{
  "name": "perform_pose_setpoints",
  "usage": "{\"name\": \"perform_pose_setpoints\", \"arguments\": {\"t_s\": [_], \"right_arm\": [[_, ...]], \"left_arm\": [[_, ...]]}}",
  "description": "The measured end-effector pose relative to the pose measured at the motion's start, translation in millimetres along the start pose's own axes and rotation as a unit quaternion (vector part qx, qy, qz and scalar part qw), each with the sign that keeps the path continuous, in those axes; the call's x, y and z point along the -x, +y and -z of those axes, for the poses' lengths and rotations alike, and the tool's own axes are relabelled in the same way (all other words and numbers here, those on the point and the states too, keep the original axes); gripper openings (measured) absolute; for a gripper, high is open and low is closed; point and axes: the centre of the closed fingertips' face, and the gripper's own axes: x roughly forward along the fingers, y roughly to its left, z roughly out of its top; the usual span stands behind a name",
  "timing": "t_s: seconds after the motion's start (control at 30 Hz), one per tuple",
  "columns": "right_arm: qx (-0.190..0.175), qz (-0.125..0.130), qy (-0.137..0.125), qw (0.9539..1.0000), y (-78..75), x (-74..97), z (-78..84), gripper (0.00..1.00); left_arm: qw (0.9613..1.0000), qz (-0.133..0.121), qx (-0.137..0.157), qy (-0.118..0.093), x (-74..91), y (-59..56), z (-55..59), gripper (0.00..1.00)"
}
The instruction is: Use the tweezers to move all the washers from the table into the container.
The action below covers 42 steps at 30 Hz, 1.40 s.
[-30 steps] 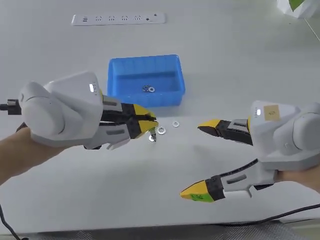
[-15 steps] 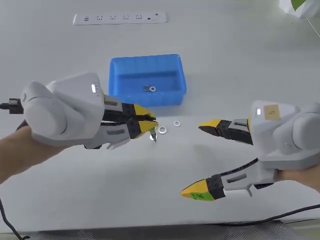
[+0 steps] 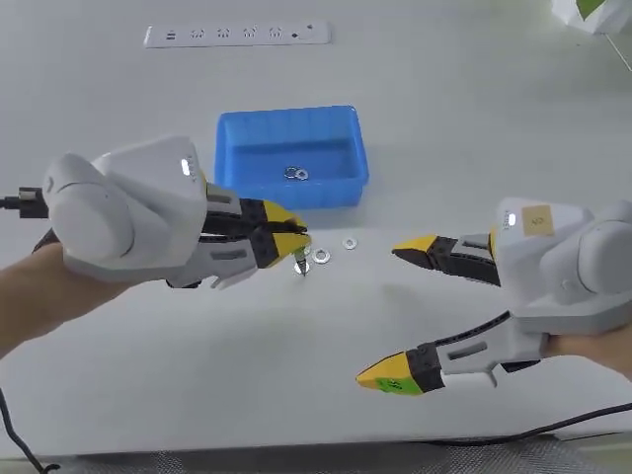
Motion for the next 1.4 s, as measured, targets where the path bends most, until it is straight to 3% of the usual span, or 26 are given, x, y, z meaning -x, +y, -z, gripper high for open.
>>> {"name": "perform_pose_setpoints", "arguments": {"t_s": [0.23,0.63,1.4], "right_arm": [[0.002,0.000,-0.003,1.0000,-2.6,-1.5,-2.8,0.86],[0.001,-0.005,0.002,1.0000,-1.8,-3.3,0.0,0.86],[0.002,-0.011,-0.001,0.9999,0.1,-10.2,-2.9,0.86]], "left_arm": [[0.9999,0.006,-0.014,0.007,-0.5,-1.7,-0.1,0.07],[1.0000,-0.002,-0.001,0.006,-0.5,1.4,0.8,0.07],[0.9999,-0.002,-0.008,0.014,4.9,3.4,1.6,0.07]]}}
